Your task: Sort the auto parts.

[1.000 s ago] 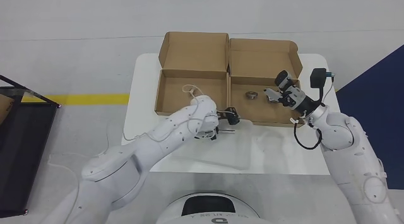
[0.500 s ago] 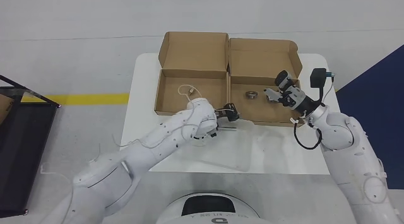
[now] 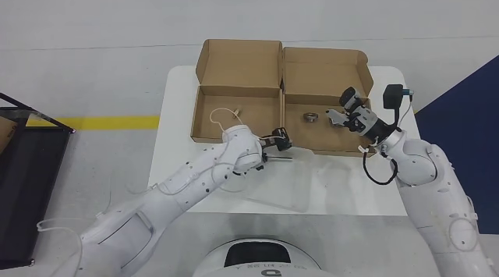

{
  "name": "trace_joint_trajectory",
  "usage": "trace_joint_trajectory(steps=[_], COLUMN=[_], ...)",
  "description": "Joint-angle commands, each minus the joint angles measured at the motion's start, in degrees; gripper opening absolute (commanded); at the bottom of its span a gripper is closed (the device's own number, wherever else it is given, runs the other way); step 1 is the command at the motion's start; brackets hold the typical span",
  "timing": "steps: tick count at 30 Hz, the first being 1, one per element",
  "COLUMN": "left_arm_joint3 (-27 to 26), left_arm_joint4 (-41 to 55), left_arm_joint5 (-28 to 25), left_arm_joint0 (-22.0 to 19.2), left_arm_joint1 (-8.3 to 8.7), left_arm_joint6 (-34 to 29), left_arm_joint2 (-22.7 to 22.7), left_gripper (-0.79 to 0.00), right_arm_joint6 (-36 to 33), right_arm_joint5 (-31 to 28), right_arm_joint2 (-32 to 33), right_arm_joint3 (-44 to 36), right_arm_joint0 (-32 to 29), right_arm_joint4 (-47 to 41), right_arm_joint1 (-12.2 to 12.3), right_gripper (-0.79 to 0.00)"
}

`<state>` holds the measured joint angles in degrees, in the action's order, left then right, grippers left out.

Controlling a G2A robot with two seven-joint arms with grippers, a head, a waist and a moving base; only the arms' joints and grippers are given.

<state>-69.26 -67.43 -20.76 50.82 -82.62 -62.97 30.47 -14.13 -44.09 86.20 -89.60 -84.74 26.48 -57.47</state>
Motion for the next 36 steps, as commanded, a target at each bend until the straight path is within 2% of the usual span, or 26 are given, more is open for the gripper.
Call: trace_joint_trajectory(steps=[1, 3, 6, 7, 9, 18, 22, 36], left_arm_joint3=[0.9, 1.6, 3.0, 3.5, 4.3, 7.0, 8.8, 15.8], left_arm_joint4=[-0.2, -0.5, -0.6, -0.5, -0.4, -0.7, -0.4, 0.6], left_arm_joint5=[0.7, 1.0, 1.5, 1.7, 1.7, 2.1, 1.8, 2.4], left_arm_joint0=[-0.3, -0.6, -1.3, -1.5, -2.0, -3.3, -4.0, -5.9], left_arm_joint1=[-0.25, -0.76, -1.7, -2.03, -2.65, -4.46, -5.31, -8.88], left_arm_joint6=[-0.3, -0.6, -0.8, -0.8, -0.8, -0.9, -1.0, -1.2], left_arm_joint2=[-0.2, -1.0, -2.2, -2.6, -3.3, -4.7, -5.2, -7.3], left_gripper=[-0.668, -0.628, -0.474, -0.379, -0.317, -0.329, -0.391, -0.428], right_arm_joint6=[0.0, 0.0, 0.0, 0.0, 0.0, 0.0, 0.0, 0.0], right_arm_joint5=[0.0, 0.0, 0.0, 0.0, 0.0, 0.0, 0.0, 0.0], right_arm_joint2=[0.0, 0.0, 0.0, 0.0, 0.0, 0.0, 0.0, 0.0], right_arm_joint3=[0.0, 0.0, 0.0, 0.0, 0.0, 0.0, 0.0, 0.0], right_arm_joint0=[0.0, 0.0, 0.0, 0.0, 0.0, 0.0, 0.0, 0.0], right_arm_joint4=[0.0, 0.0, 0.0, 0.0, 0.0, 0.0, 0.0, 0.0], right_arm_joint1=[0.0, 0.0, 0.0, 0.0, 0.0, 0.0, 0.0, 0.0], right_gripper=[0.0, 0.0, 0.0, 0.0, 0.0, 0.0, 0.0, 0.0])
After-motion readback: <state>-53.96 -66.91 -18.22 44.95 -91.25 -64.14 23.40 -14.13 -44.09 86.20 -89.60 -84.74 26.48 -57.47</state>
